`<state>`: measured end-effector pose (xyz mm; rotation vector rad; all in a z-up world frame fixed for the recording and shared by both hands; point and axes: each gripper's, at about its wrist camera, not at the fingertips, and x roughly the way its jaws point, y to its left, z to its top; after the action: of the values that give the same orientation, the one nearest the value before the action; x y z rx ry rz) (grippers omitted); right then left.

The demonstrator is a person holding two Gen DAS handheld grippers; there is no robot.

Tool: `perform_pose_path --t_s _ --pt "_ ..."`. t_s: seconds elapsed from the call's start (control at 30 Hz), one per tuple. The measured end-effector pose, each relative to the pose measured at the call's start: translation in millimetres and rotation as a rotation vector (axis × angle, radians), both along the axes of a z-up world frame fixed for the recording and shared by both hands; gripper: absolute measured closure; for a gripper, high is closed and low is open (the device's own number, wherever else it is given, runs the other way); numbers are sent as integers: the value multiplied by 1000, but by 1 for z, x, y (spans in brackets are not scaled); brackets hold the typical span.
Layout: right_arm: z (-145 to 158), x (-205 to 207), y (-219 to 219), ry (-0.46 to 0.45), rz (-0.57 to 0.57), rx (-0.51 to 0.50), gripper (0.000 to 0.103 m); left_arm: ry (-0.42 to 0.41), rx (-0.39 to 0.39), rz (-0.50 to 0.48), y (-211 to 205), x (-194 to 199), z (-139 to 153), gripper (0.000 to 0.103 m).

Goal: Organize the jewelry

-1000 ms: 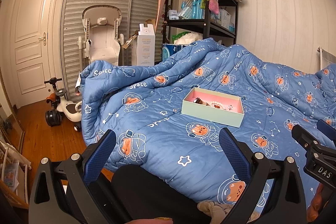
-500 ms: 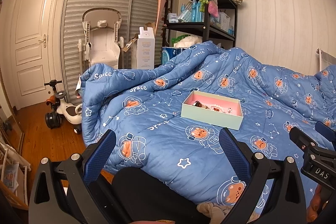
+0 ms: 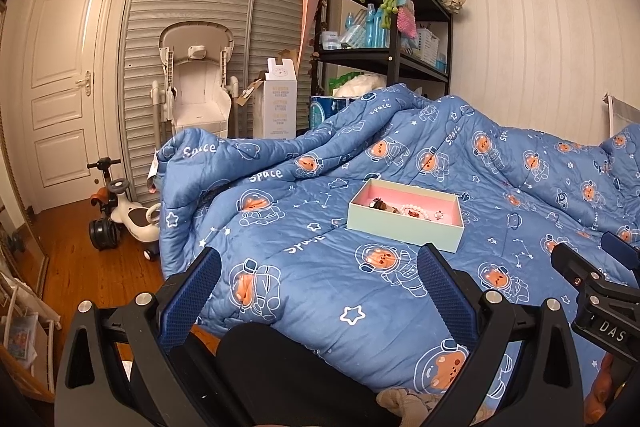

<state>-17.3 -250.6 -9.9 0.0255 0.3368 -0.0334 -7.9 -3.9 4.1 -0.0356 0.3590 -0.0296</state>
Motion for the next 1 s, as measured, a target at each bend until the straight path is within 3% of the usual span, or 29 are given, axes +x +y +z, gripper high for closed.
perform_pose_path --t_s 1.0 --pt "4 -3 0 0 1 -5 6 -9 -1 9 0 0 0 6"
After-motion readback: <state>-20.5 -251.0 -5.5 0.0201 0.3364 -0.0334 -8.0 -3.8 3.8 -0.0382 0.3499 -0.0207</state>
